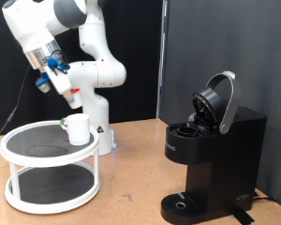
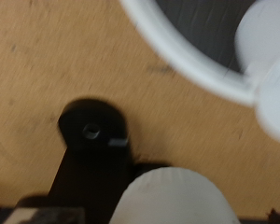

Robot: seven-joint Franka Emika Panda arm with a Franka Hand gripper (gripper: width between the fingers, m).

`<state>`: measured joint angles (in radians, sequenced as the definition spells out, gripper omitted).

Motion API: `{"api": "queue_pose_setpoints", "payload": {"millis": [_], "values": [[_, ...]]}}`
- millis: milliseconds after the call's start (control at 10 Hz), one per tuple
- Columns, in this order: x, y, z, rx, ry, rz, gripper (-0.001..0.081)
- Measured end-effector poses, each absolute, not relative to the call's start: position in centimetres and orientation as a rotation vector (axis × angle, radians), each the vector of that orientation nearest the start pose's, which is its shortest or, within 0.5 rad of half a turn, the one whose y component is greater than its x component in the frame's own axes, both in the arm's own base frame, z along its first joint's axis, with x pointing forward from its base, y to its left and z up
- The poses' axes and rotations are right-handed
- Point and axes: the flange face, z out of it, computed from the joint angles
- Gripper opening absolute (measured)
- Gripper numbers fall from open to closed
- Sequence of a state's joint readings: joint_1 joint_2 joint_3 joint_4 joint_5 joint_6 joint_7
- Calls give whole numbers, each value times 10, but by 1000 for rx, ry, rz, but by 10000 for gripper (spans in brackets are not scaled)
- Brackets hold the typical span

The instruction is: Make a cup of coffee with the keurig machine

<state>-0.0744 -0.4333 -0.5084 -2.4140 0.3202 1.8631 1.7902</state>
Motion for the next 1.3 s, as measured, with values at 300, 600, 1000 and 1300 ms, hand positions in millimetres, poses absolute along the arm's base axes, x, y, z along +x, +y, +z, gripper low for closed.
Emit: {"api": "queue_pose_setpoints", "payload": {"millis": [300,600,1000,1300], "values": [[378,-175,465,-865,2507,776,336],[390,-157,472,-834,2520,764,336],[408,-130,494,-760,2400,875,336],[427,-98,518,-736,2404,895,336]]}}
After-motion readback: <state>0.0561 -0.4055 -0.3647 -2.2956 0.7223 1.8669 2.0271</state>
